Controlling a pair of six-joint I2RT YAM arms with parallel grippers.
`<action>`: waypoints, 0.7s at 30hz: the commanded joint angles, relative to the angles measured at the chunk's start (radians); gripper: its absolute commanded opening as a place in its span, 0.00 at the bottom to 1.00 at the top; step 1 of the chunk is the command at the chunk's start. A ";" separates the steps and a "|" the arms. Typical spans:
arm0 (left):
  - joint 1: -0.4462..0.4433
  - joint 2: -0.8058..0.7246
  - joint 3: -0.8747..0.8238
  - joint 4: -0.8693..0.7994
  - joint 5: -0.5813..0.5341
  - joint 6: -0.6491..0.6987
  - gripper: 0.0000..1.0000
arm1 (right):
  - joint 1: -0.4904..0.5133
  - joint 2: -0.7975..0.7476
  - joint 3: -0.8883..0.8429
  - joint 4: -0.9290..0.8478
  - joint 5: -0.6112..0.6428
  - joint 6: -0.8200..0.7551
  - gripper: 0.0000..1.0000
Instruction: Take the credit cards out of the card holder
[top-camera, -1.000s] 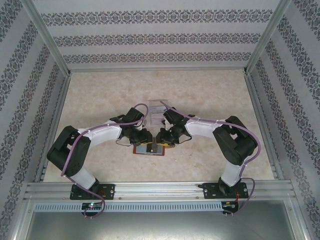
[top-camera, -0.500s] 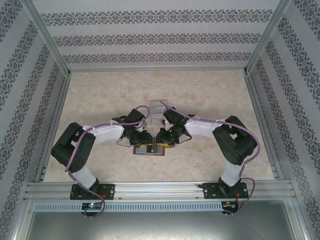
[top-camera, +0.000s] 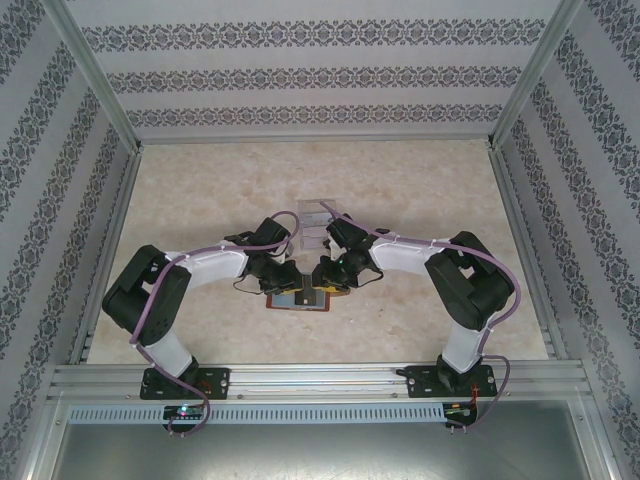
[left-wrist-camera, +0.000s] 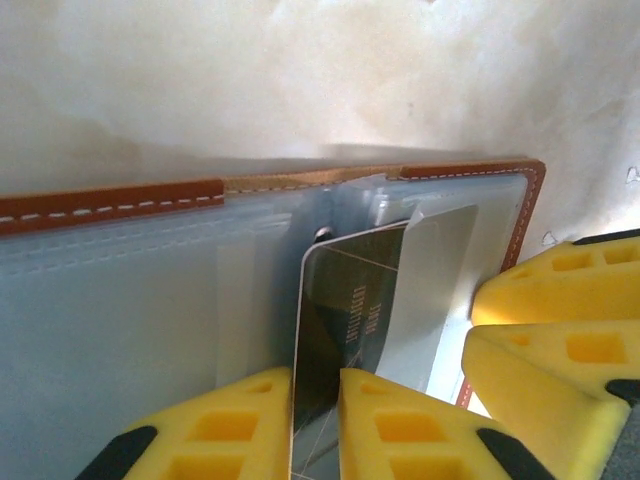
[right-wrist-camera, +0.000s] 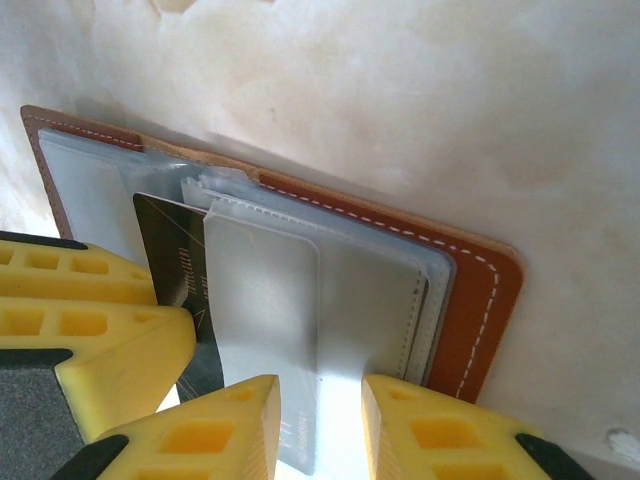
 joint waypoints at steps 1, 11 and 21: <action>0.002 -0.045 0.005 -0.036 -0.040 0.023 0.14 | 0.006 0.019 0.011 -0.031 0.010 -0.012 0.30; 0.008 -0.105 0.025 -0.173 -0.154 0.091 0.10 | 0.006 0.020 0.012 -0.031 0.012 -0.015 0.30; 0.010 -0.138 0.042 -0.248 -0.226 0.122 0.09 | 0.007 0.019 0.011 -0.030 0.012 -0.014 0.30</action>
